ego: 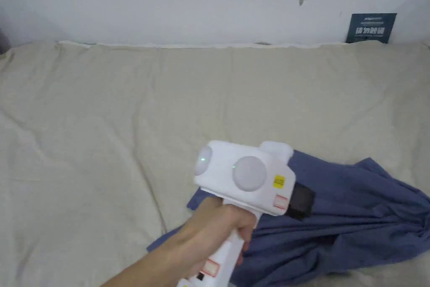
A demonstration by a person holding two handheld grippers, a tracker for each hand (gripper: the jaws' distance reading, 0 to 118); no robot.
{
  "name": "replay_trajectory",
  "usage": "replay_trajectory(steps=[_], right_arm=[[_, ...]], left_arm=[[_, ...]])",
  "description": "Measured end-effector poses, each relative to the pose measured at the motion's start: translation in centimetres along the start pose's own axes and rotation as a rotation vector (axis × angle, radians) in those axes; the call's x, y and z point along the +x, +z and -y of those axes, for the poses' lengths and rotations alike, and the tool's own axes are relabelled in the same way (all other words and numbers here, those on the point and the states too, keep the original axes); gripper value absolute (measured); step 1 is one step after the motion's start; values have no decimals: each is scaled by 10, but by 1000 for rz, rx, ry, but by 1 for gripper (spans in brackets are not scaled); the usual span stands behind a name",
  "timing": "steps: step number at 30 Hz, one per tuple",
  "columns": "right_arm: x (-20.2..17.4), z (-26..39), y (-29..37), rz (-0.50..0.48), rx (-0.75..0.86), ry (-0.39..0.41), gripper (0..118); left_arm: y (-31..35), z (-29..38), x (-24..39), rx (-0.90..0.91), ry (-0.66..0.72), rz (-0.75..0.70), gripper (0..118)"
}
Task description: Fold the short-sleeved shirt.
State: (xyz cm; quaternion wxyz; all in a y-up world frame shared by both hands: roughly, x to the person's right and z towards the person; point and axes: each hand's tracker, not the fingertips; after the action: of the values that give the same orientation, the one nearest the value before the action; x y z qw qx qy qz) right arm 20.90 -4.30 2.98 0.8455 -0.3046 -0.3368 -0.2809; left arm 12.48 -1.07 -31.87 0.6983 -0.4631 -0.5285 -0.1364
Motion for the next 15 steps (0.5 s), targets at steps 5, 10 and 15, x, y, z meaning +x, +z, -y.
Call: replay_trajectory(steps=[5,10,15], right_arm=[[-31,11,-3,-61,-29,61,0],[-54,22,-7,-86,-65,96,0],[-65,26,-6,-95,-94,136,0]], left_arm=[[73,94,-107,1,163,-348,0],[95,121,-155,-3,226,-316,13],[56,119,-161,3,241,-230,110]])
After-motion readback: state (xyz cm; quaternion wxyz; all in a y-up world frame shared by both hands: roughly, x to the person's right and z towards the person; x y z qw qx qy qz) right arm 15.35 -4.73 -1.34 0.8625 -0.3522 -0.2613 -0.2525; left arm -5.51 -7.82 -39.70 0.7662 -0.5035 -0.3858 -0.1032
